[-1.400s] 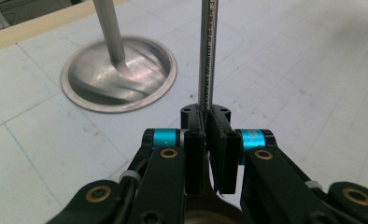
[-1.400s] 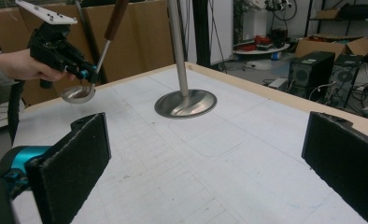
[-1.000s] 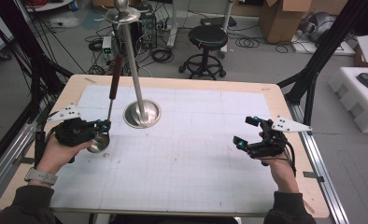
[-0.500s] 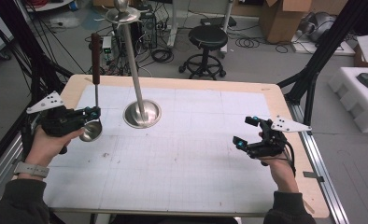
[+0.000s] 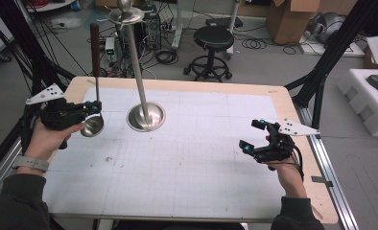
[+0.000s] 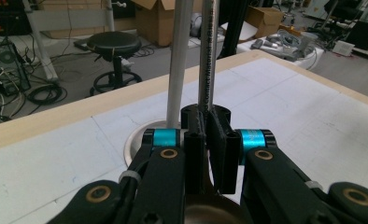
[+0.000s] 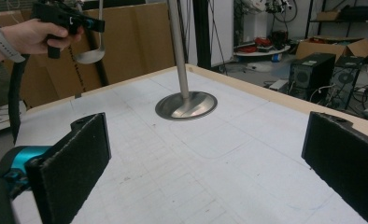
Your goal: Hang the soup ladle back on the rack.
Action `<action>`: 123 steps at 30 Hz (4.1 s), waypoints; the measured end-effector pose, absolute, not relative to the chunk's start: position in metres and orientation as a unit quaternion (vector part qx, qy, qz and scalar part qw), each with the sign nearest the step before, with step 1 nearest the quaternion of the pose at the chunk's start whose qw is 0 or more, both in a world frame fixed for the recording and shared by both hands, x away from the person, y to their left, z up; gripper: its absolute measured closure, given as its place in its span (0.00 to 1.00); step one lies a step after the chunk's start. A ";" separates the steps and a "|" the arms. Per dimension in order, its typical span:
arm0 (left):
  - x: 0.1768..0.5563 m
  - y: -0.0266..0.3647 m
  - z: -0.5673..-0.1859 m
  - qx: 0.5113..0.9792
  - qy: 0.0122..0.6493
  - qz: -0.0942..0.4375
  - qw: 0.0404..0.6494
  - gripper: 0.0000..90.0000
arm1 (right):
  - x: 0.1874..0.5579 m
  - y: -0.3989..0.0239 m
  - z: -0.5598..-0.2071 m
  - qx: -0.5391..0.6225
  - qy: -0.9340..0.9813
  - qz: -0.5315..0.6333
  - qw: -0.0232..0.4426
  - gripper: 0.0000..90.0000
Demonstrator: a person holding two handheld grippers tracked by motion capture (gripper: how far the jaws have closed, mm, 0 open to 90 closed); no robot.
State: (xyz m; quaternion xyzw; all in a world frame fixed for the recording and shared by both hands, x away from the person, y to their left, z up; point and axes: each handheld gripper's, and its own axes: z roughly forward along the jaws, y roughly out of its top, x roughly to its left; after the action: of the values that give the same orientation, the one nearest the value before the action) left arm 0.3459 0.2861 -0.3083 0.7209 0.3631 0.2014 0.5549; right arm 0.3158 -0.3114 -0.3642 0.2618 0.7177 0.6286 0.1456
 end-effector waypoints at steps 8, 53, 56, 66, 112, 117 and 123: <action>0.354 0.284 -0.300 0.722 0.364 0.207 0.551 0.94 | 0.315 -0.312 -0.364 0.263 0.716 0.630 0.146 0.00; 0.385 0.278 -0.292 0.735 0.374 0.185 0.534 0.94 | 0.312 -0.316 -0.363 0.263 0.717 0.629 0.147 0.00; 0.386 0.276 -0.290 0.737 0.371 0.185 0.534 0.94 | 0.312 -0.316 -0.363 0.263 0.717 0.629 0.146 0.00; 0.385 0.271 -0.290 0.744 0.362 0.173 0.534 0.94 | 0.312 -0.315 -0.363 0.262 0.717 0.629 0.148 0.00; 0.381 0.266 -0.286 0.722 0.350 0.217 0.556 0.59 | 0.310 -0.317 -0.363 0.261 0.717 0.629 0.149 0.00; 0.371 0.267 -0.288 0.714 0.333 0.227 0.572 0.47 | 0.310 -0.316 -0.363 0.262 0.718 0.628 0.147 0.00; 0.353 0.271 -0.288 0.697 0.309 0.232 0.605 0.20 | 0.309 -0.316 -0.363 0.262 0.716 0.630 0.148 0.00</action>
State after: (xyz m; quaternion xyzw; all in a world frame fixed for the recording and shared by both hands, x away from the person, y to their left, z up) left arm 0.3526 0.2711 -0.2875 0.6968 0.3086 0.2320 0.6045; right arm 0.3094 -0.3165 -0.3627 0.2617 0.7159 0.6302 0.1478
